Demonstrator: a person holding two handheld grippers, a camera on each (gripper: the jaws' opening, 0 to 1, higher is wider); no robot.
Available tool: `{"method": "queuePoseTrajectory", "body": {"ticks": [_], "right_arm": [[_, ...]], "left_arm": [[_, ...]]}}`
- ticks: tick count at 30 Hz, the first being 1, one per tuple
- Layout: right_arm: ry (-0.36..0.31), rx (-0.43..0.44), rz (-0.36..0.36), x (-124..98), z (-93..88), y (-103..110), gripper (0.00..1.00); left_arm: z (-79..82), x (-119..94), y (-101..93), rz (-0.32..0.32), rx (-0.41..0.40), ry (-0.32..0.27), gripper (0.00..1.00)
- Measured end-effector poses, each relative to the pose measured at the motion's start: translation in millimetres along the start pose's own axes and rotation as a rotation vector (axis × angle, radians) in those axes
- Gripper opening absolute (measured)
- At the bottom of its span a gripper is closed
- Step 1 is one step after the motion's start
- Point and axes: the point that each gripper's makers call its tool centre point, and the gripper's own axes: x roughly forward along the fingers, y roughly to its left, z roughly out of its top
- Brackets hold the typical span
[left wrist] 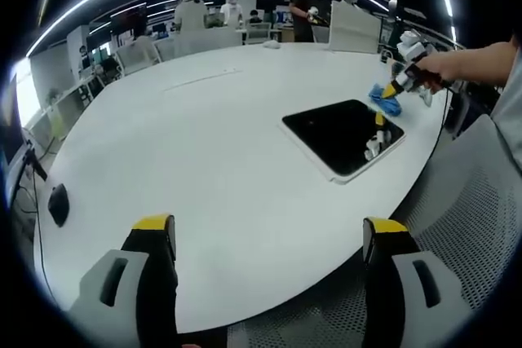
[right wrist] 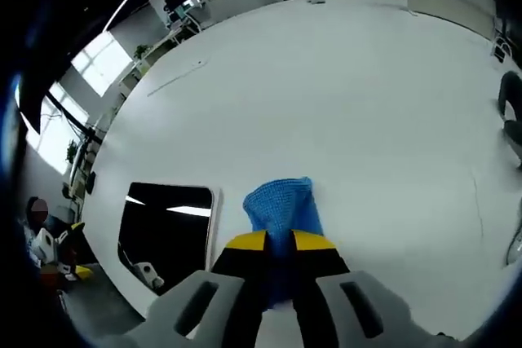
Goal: Wipe the mirror surface with the cleaning cloth until all visible marks leave the cleaned area.
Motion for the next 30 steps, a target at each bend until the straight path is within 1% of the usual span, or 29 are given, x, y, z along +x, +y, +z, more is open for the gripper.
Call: {"method": "queuePoseTrajectory", "body": {"ticks": [1,2,4,7,8,9,11,12,13,14,15,16,17,19,20,21,22,24,25,26,27,28,29,30], "right_arm": [[-0.010,0.002,0.005,1,0.6,1,0.14],[-0.029,-0.001,0.024,3,2.6,4,0.19],[-0.032,-0.008,0.034,1,1.3,7,0.28],[-0.045,-0.032,0.055,1,3.9,7,0.31],[-0.052,-0.040,0.062,-2,3.8,8,0.32],[-0.075,-0.045,0.074,-5,6.8,9,0.36],[-0.105,-0.065,0.075,-10,12.9,6,0.41],[-0.133,-0.080,0.084,-13,17.4,7,0.46],[-0.146,-0.082,0.084,-17,19.5,6,0.49],[-0.169,-0.102,0.083,-20,24.4,2,0.51],[-0.222,-0.134,0.089,-27,32.7,1,0.50],[-0.233,-0.149,0.085,-27,36.1,-5,0.49],[-0.229,-0.173,0.080,-33,34.9,-8,0.50],[-0.255,-0.207,0.099,-42,36.2,-7,0.57],[-0.268,-0.237,0.106,-49,35.3,-8,0.59],[-0.278,-0.256,0.111,-55,34.8,-9,0.59],[-0.293,-0.289,0.110,-64,31.7,-9,0.58],[-0.323,-0.350,0.104,-74,29.0,-12,0.58],[-0.340,-0.368,0.121,-80,24.0,-12,0.56],[-0.348,-0.353,0.145,-84,18.4,-11,0.51],[-0.373,-0.332,0.190,-92,12.4,-8,0.41],[-0.371,-0.341,0.170,-96,6.1,-14,0.35],[-0.377,-0.353,0.146,-97,2.0,-19,0.33],[-0.379,-0.370,0.108,-100,-5.3,-26,0.34]], "left_arm": [[-0.2,0,-0.1,0.002,-0.001,0.002,0.96],[-0.1,0,-0.2,0.003,0.000,0.003,0.96],[-0.9,0,0.3,0.004,0.001,0.006,0.96],[-2.8,1,2.4,0.005,0.003,0.011,0.96],[-3.0,1,2.5,0.005,0.003,0.011,0.96],[-3.3,1,3.0,0.004,0.002,0.011,0.96],[-3.8,2,4.5,0.004,0.001,0.008,0.96],[-4.2,2,5.3,0.004,-0.001,0.007,0.96],[-4.2,2,5.2,0.003,-0.001,0.007,0.96],[-3.7,2,5.0,0.000,-0.002,0.002,0.96],[-2.6,2,4.4,-0.002,-0.005,-0.002,0.96],[-2.2,1,4.0,-0.004,-0.006,-0.005,0.96],[-1.8,1,3.8,-0.006,-0.009,-0.008,0.97],[1.3,1,2.4,-0.013,-0.023,-0.025,0.99],[2.9,1,2.0,-0.016,-0.031,-0.033,0.99],[3.3,1,2.5,-0.019,-0.034,-0.037,0.99],[3.5,0,2.5,-0.021,-0.035,-0.039,0.99],[7.2,-1,0.7,-0.023,-0.041,-0.054,0.99],[8.6,-1,-0.2,-0.026,-0.045,-0.059,0.99],[9.1,-1,-0.7,-0.027,-0.046,-0.061,0.99],[8.6,-1,0.1,-0.025,-0.046,-0.060,0.99],[8.0,-1,1.2,-0.022,-0.046,-0.059,0.99],[8.7,-1,2.2,-0.018,-0.049,-0.063,0.99],[9.4,-1,3.0,-0.013,-0.052,-0.067,0.99]]}}
